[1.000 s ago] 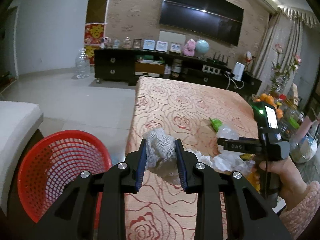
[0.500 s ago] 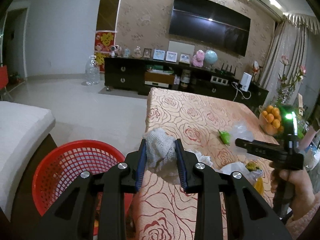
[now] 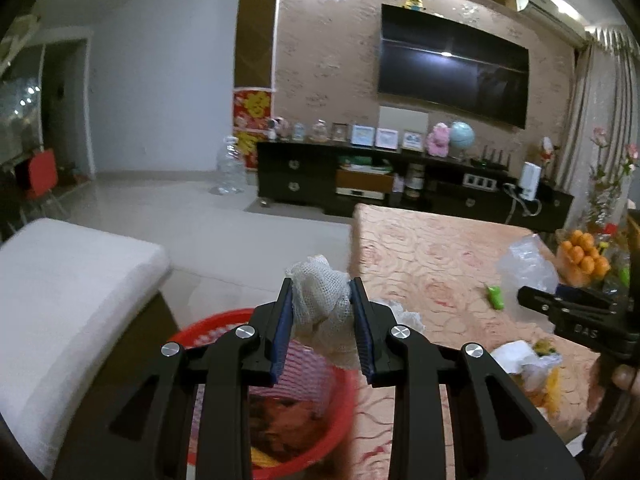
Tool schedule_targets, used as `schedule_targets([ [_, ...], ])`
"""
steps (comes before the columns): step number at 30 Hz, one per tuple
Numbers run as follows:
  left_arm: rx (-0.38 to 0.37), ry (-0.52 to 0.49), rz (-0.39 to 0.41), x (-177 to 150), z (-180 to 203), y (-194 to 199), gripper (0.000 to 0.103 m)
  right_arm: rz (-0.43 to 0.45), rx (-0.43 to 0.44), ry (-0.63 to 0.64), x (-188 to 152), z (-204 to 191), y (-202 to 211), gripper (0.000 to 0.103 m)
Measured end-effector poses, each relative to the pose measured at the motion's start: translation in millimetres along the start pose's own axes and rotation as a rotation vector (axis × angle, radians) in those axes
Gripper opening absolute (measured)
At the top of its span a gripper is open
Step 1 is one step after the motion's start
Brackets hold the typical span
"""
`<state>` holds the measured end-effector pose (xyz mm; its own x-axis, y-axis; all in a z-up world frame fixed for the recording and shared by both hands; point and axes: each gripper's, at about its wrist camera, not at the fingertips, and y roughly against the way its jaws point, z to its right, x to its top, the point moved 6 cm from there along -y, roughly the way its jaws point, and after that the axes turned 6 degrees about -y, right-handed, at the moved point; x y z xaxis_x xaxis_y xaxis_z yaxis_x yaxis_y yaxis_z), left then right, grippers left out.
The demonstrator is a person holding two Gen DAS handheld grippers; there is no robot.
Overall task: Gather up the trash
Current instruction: 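Carry the white net and clear bag in both grippers over the red wastebasket, then open both grippers to drop the net and bag into the wastebasket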
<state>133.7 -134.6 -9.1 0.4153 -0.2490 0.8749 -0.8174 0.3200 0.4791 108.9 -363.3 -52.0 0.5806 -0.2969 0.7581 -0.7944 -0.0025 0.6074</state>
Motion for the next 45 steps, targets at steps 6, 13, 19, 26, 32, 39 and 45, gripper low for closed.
schedule_targets([
  [6,0.066,-0.001,-0.021,-8.9,-32.5,4.7,0.027,-0.02,0.049,0.054,-3.4,-36.1,-8.7,0.054],
  [13,0.094,0.073,-0.054,-21.2,-65.0,-3.4,0.027,-0.061,0.152,0.09,-1.3,-82.0,-10.2,0.054],
  [19,0.103,0.106,-0.078,-28.7,-79.7,-7.6,0.027,-0.08,0.229,0.153,15.9,-128.7,-13.6,0.054],
  [26,0.131,0.098,-0.117,-37.7,-83.0,-16.4,0.027,-0.127,0.26,0.2,-2.6,-147.5,-35.6,0.054],
  [32,0.141,0.097,-0.144,-43.4,-87.0,-20.2,0.027,-0.207,0.308,0.164,-12.2,-156.2,-59.4,0.054],
  [39,0.17,0.121,-0.201,-54.7,-98.3,-29.8,0.027,-0.272,0.352,0.164,-26.7,-179.1,-79.4,0.054],
  [45,0.174,0.123,-0.204,-56.3,-100.1,-29.2,0.028,-0.287,0.366,0.15,-34.5,-185.6,-85.7,0.067],
])
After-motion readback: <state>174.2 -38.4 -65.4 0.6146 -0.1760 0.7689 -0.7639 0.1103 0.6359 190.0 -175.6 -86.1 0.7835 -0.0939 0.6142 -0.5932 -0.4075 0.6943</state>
